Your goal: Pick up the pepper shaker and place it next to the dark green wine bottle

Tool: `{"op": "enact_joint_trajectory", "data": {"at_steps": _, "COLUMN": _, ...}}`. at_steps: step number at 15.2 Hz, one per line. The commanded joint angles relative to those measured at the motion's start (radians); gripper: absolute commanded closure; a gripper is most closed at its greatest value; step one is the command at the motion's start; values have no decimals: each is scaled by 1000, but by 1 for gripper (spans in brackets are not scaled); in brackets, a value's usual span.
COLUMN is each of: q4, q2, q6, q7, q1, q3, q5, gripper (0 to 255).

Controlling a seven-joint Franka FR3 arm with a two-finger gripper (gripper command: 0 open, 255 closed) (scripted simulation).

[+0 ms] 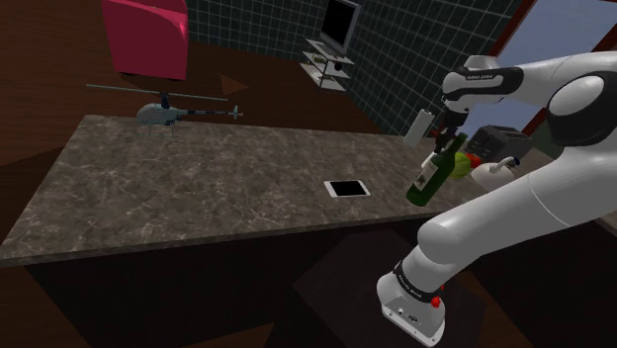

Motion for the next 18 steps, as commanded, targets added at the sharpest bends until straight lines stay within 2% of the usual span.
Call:
{"op": "enact_joint_trajectory", "data": {"at_steps": 1, "q4": -23, "q2": 7, "q6": 30, "q7": 0, "q1": -2, "q3": -8, "q5": -2, "gripper": 255}}
{"op": "enact_joint_trajectory", "data": {"at_steps": 18, "q4": -173, "q2": 112, "q6": 277, "q7": 4, "q1": 1, "q3": -64, "q5": 11, "gripper": 255}}
